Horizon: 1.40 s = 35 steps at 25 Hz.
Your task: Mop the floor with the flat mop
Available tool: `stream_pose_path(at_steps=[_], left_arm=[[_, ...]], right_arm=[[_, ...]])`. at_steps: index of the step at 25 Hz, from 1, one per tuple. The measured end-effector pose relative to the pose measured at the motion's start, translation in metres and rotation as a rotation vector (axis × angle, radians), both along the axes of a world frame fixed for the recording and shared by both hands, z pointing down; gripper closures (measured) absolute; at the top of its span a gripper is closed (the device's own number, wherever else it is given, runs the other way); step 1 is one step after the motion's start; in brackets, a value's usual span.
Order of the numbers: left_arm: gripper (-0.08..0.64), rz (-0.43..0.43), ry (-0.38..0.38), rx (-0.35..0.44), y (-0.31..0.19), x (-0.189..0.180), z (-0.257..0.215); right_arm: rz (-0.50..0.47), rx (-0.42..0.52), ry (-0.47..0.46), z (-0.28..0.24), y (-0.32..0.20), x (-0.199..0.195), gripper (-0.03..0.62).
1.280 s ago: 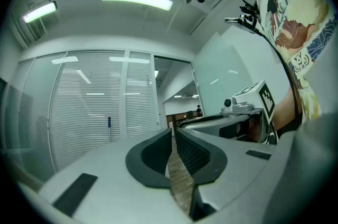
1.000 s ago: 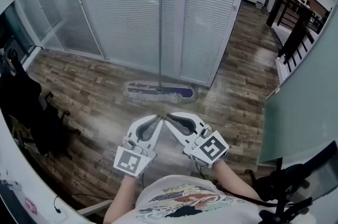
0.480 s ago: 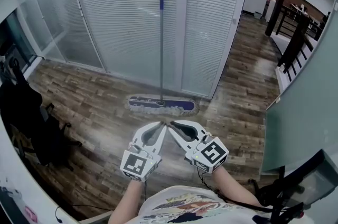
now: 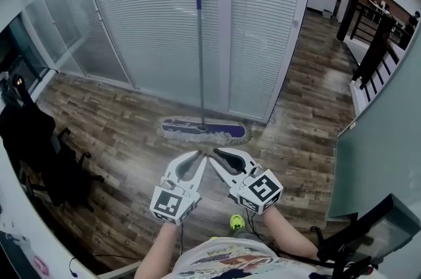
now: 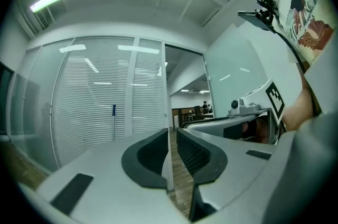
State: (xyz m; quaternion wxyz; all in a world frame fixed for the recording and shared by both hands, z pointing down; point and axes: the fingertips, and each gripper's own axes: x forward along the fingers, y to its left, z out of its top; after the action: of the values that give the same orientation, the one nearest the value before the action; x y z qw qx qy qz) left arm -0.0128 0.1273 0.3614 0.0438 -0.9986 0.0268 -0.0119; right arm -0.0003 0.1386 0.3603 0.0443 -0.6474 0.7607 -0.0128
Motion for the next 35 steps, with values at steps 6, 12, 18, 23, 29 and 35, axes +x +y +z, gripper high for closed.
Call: stream_pose_path(at_steps=[6,12,18,23,29,35], left_arm=[[0.526,-0.043,-0.020,0.008,-0.005,0.061,0.003],[0.526,-0.074,-0.030,0.011,-0.008,0.106,0.016],[0.525,-0.102,-0.064,-0.006,-0.033,0.126,0.029],[0.526,-0.124,-0.069,-0.011,-0.080,0.141,0.031],[0.526,-0.124,-0.037,0.002,-0.153,0.170,0.035],[0.526,-0.103,-0.015,0.009,-0.259,0.203,0.018]], right_arm=[[-0.047,0.002,0.022,0.001,-0.003,0.059,0.531],[-0.088,-0.013,0.016,0.018,-0.008,0.106,0.508],[-0.115,-0.041,-0.002,0.027,-0.032,0.128,0.500],[-0.124,-0.049,-0.014,0.030,-0.078,0.143,0.502],[-0.095,-0.055,0.009,0.033,-0.151,0.170,0.502],[-0.058,-0.051,0.044,0.013,-0.252,0.199,0.502]])
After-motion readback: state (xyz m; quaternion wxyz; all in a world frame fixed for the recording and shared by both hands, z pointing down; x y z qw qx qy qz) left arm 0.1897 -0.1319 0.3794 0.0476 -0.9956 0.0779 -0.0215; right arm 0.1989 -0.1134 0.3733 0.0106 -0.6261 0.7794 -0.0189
